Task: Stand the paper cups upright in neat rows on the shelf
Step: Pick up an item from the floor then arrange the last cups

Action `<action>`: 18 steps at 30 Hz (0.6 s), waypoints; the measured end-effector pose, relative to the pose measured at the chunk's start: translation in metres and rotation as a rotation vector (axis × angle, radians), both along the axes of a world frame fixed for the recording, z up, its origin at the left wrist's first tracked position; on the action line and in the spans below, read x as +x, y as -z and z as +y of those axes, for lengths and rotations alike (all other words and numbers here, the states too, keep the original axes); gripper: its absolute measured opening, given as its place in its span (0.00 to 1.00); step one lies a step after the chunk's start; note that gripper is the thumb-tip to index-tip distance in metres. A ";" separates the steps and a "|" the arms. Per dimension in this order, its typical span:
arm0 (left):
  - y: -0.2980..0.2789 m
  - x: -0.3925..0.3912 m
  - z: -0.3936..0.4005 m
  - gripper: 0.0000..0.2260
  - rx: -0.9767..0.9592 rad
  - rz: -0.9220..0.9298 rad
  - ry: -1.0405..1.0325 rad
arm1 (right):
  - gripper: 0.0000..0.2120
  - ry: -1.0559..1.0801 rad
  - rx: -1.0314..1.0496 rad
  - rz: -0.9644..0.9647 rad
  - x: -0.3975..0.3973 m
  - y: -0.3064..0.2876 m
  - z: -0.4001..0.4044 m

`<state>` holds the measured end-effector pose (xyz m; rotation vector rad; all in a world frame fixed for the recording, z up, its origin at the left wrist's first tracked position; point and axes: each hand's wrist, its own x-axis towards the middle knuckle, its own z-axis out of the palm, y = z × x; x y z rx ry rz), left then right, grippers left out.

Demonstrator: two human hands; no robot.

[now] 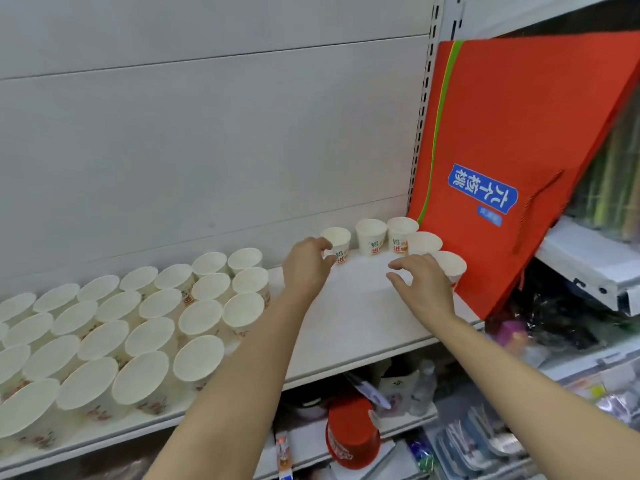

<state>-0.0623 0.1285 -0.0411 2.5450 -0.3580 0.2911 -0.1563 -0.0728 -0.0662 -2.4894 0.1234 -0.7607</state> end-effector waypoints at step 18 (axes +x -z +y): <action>-0.018 0.053 0.017 0.05 0.275 -0.087 -0.044 | 0.10 -0.054 -0.019 0.090 0.114 -0.020 -0.017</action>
